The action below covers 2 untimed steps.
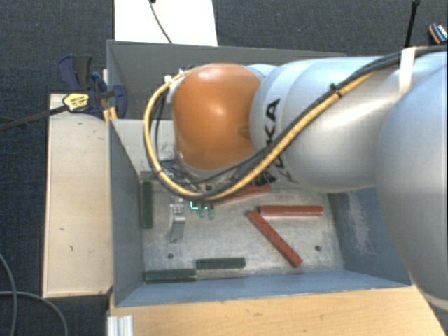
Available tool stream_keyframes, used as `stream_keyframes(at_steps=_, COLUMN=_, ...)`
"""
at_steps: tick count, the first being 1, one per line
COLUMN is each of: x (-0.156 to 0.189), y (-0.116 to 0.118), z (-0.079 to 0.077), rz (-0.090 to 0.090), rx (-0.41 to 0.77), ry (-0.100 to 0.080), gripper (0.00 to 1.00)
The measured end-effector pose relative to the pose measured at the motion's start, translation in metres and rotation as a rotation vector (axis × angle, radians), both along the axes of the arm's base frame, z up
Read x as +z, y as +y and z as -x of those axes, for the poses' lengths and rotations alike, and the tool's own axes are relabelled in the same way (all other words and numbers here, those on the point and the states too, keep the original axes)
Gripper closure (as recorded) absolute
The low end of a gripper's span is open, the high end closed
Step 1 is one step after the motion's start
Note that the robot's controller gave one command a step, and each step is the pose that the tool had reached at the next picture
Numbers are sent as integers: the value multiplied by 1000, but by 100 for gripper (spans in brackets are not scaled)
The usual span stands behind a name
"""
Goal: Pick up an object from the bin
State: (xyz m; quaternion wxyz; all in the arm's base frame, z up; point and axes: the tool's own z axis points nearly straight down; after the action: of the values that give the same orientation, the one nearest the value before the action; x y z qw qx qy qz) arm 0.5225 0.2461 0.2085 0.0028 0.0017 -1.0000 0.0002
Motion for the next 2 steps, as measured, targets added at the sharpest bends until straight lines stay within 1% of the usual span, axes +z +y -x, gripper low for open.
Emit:
stream_keyframes(at_steps=1, x=-143, y=-39, z=-13, rz=2, rx=95, ry=0, gripper=0)
stream_keyframes(at_steps=2, x=-138, y=-127, z=-28, rz=1, rx=372, ry=-5, gripper=0)
